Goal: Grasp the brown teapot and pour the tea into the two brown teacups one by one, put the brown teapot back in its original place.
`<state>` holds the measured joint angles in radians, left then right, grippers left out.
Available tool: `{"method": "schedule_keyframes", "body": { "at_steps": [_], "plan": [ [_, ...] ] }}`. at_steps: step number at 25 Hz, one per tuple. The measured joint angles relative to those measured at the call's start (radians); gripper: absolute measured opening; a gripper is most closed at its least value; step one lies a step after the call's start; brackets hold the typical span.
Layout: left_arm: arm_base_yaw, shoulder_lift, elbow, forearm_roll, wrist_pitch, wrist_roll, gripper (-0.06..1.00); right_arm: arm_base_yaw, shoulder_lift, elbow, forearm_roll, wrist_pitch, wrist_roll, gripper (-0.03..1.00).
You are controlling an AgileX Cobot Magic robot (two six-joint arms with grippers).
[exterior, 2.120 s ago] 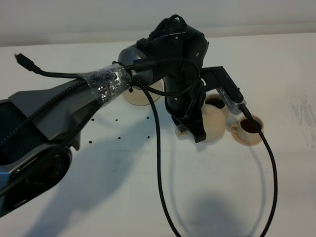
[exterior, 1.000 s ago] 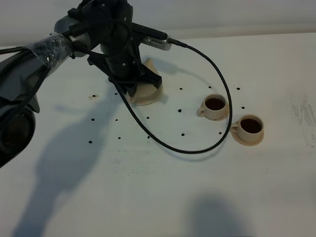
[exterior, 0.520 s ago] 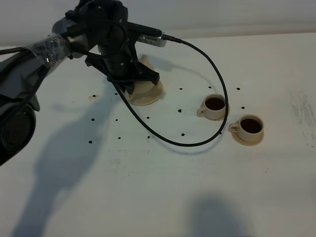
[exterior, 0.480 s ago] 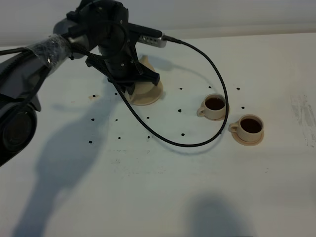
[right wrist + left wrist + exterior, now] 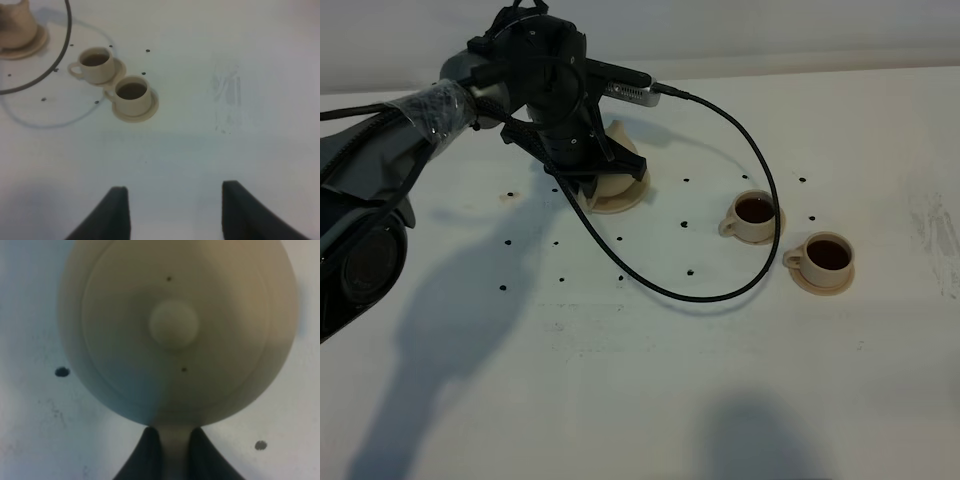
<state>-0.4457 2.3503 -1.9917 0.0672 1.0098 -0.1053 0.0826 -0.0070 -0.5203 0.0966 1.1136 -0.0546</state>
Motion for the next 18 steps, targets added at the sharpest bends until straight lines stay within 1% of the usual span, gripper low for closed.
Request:
{"method": "schedule_keyframes", "body": {
  "at_steps": [7, 9, 11, 17, 18],
  "plan": [
    [0.0, 0.008, 0.0, 0.001, -0.005, 0.009, 0.08, 0.0, 0.0, 0.0, 0.0, 0.0, 0.0, 0.41],
    [0.0, 0.008, 0.0, 0.001, -0.005, 0.023, 0.11, 0.0, 0.0, 0.0, 0.0, 0.0, 0.0, 0.41],
    [0.0, 0.008, 0.0, 0.003, -0.004, 0.028, 0.17, 0.0, 0.0, 0.0, 0.0, 0.0, 0.0, 0.41],
    [0.0, 0.006, 0.0, 0.024, 0.015, 0.025, 0.51, 0.0, 0.0, 0.0, 0.0, 0.0, 0.0, 0.41],
    [0.0, 0.005, 0.0, 0.024, 0.028, 0.025, 0.56, 0.0, 0.0, 0.0, 0.0, 0.0, 0.0, 0.41]
  ]
}}
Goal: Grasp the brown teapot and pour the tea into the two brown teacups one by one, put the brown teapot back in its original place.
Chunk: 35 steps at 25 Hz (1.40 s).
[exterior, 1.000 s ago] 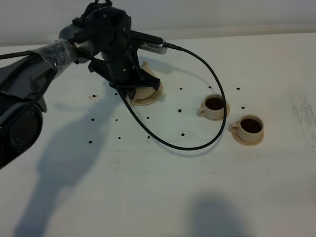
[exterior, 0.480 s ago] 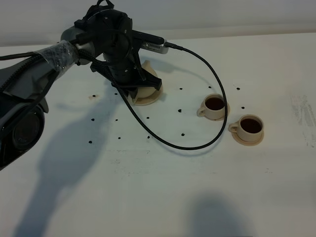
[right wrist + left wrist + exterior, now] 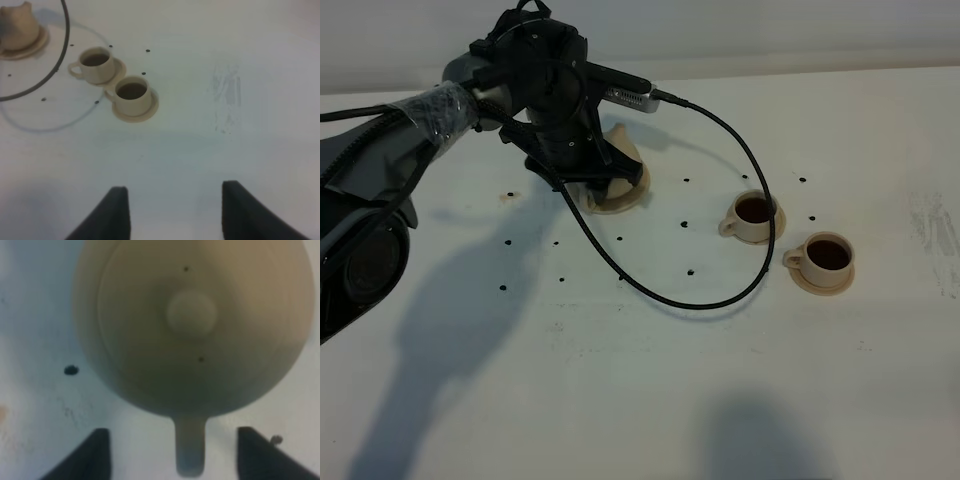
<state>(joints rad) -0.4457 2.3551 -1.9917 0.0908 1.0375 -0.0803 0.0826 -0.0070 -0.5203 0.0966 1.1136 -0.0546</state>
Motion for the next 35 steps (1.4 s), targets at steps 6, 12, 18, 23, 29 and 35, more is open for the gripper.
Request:
{"method": "schedule_keyframes", "body": {
  "at_steps": [6, 12, 18, 23, 29, 35],
  "plan": [
    [0.0, -0.076, 0.003, 0.0, 0.154, 0.039, 0.67, 0.0, 0.0, 0.0, 0.0, 0.0, 0.0, 0.41],
    [0.0, -0.253, 0.194, -0.019, 0.155, 0.056, 0.67, 0.0, 0.0, 0.0, 0.0, 0.0, 0.0, 0.41],
    [0.0, -0.486, 0.584, -0.024, 0.155, 0.07, 0.67, 0.0, 0.0, 0.0, 0.0, 0.0, 0.0, 0.41],
    [0.0, -0.745, 0.899, -0.026, 0.155, 0.054, 0.67, 0.0, 0.0, 0.0, 0.0, 0.0, 0.0, 0.41],
    [0.0, -1.059, 1.162, -0.068, 0.155, 0.052, 0.67, 0.0, 0.0, 0.0, 0.0, 0.0, 0.0, 0.41],
    [0.0, -1.3, 1.357, -0.075, 0.056, 0.052, 0.67, 0.0, 0.0, 0.0, 0.0, 0.0, 0.0, 0.41]
  ]
}}
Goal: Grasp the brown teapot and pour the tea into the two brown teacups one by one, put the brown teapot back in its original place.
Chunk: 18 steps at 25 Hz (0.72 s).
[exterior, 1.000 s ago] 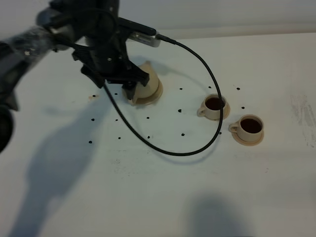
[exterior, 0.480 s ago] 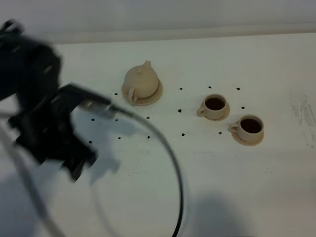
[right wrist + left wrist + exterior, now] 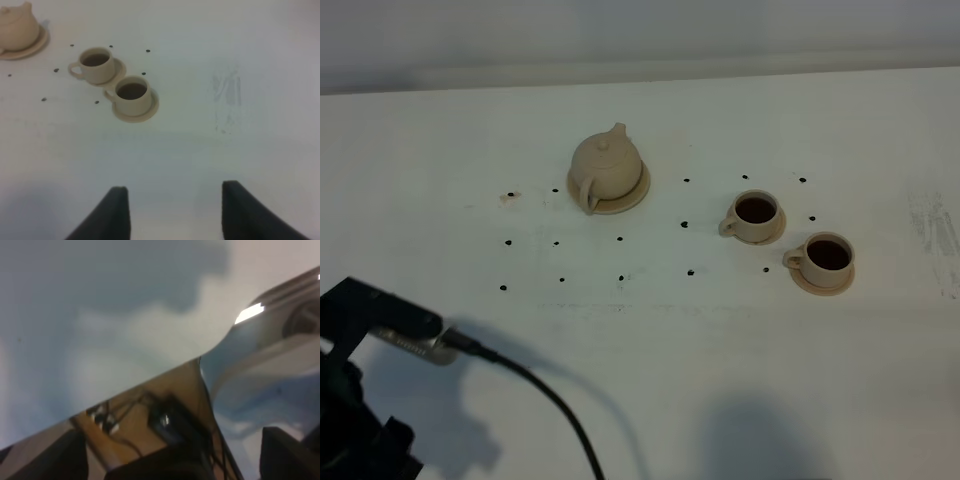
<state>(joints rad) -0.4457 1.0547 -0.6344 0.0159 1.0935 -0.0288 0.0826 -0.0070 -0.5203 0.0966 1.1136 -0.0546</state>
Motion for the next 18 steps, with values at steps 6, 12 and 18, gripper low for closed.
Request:
{"method": "schedule_keyframes", "body": {
  "at_steps": [6, 12, 18],
  "plan": [
    [0.0, -0.203, 0.116, -0.016, -0.028, -0.003, 0.67, 0.0, 0.0, 0.0, 0.0, 0.0, 0.0, 0.41],
    [0.135, -0.402, 0.119, -0.045, -0.031, 0.016, 0.67, 0.0, 0.0, 0.0, 0.0, 0.0, 0.0, 0.41],
    [0.35, -0.603, 0.119, -0.053, -0.029, 0.029, 0.67, 0.0, 0.0, 0.0, 0.0, 0.0, 0.0, 0.41]
  ]
}}
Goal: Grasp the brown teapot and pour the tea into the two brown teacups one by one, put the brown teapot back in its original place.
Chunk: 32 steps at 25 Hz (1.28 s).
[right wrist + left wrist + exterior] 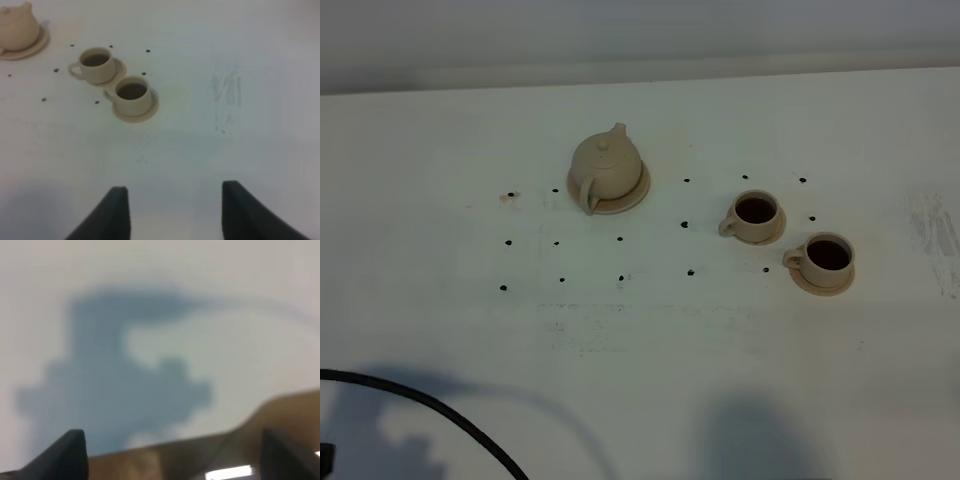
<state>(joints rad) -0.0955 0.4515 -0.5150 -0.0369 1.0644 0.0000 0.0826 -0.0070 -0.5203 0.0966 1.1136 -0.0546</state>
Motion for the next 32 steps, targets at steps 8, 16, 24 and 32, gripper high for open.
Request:
{"method": "schedule_keyframes", "body": {
  "at_steps": [8, 16, 24, 32],
  "plan": [
    [0.127, -0.252, 0.003, -0.001, 0.0, 0.006, 0.67, 0.0, 0.0, 0.0, 0.0, 0.0, 0.0, 0.41],
    [0.132, -0.457, 0.007, -0.005, 0.004, 0.009, 0.67, 0.0, 0.0, 0.0, 0.0, 0.0, 0.0, 0.41],
    [0.132, -0.457, 0.007, -0.02, 0.004, 0.025, 0.67, 0.0, 0.0, 0.0, 0.0, 0.0, 0.0, 0.41],
    [0.134, -0.457, 0.007, -0.022, 0.004, 0.027, 0.67, 0.0, 0.0, 0.0, 0.0, 0.0, 0.0, 0.41]
  ]
}}
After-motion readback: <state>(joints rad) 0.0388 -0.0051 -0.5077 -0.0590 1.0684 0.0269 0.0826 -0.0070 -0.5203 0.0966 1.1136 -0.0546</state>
